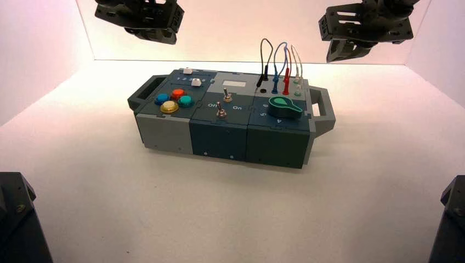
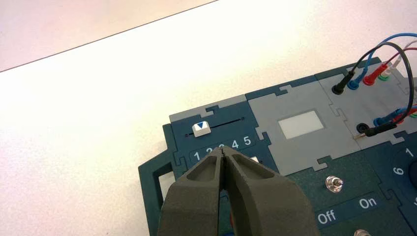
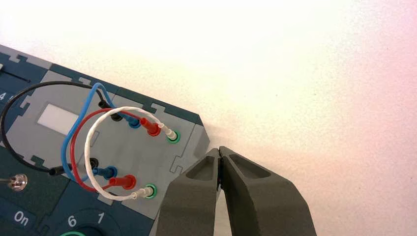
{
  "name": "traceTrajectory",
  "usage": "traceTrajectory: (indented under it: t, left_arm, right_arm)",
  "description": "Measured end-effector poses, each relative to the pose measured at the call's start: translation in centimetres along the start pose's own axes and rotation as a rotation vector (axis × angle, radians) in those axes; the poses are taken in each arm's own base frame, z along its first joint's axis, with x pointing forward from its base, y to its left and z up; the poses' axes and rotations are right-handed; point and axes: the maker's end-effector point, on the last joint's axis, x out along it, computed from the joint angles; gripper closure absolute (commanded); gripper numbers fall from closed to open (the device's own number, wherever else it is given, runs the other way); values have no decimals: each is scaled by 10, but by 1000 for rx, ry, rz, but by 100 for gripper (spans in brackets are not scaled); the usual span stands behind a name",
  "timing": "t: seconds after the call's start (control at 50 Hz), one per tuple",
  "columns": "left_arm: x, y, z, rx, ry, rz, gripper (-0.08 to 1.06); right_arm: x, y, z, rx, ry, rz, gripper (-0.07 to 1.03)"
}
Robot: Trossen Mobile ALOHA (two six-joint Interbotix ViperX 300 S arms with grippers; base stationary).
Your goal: Move the bottom slider to position 3.
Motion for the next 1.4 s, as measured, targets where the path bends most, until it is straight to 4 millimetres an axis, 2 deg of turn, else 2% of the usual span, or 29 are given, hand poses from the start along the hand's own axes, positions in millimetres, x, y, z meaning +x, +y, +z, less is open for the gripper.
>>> traceTrajectory:
  t: [0.54, 0.7, 1.04, 1.4]
  left_arm:
    - [0, -2, -6, 1, 42, -12, 101]
    - [0, -16, -3, 18, 131, -59, 101]
    - [17, -22, -17, 22, 247, -83, 101]
    - [30, -56, -16, 91, 276, -145, 101]
  right_arm:
    - [0, 1, -1, -1, 3, 1, 99]
    - [0, 0, -2, 0, 15, 0, 99]
    - [3, 0, -2, -5, 28, 0, 99]
    - [6, 0, -4, -9, 37, -1, 99]
